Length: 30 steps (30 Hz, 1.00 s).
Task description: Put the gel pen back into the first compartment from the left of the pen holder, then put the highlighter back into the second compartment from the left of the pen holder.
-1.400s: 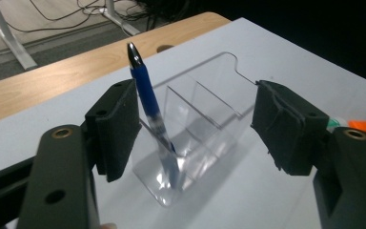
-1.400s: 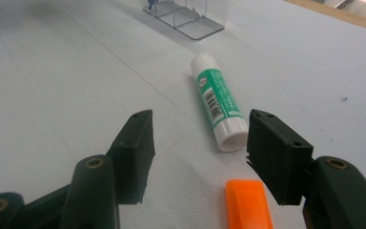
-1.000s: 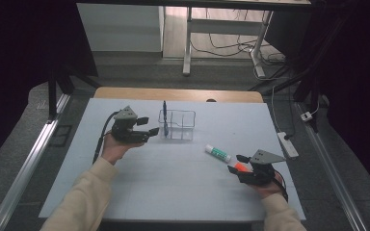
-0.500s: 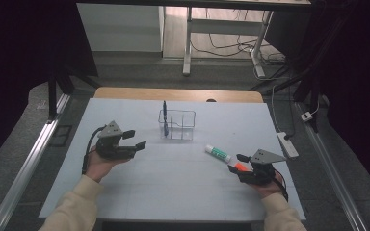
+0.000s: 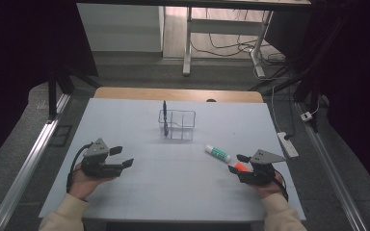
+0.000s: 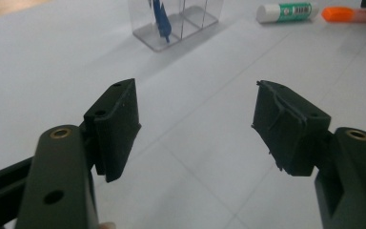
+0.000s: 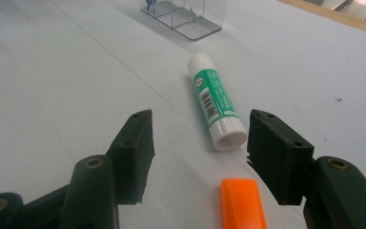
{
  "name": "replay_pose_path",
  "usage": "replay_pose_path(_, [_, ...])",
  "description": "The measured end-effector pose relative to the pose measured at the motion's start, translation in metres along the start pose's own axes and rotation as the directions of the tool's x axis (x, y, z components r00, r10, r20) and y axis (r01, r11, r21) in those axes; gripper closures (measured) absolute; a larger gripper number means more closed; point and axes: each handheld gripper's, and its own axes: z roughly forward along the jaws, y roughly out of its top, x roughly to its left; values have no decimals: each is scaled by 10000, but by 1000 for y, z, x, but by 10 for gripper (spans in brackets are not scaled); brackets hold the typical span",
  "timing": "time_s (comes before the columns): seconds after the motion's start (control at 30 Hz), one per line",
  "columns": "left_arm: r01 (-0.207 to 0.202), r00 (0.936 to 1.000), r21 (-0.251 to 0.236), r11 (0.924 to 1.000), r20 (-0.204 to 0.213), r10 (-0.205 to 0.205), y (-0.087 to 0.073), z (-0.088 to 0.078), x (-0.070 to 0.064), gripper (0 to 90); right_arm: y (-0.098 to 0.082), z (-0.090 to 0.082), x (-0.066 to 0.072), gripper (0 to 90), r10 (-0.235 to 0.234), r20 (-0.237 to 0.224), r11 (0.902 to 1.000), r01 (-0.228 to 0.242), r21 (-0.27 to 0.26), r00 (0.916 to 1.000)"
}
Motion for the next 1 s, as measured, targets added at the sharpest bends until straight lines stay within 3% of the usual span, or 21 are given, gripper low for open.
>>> replay_pose_path(0.23, [231,9997,226,9995,-124,-229,-17,-7,3,310,-1,-2,-2,421,21,92,10000,-21,-20,10000])
replay_pose_path(1.0, [211,9996,596,9980,-198,-199,-21,-4,4,264,-2,-5,-2,419,-40,273,9999,37,96,9996])
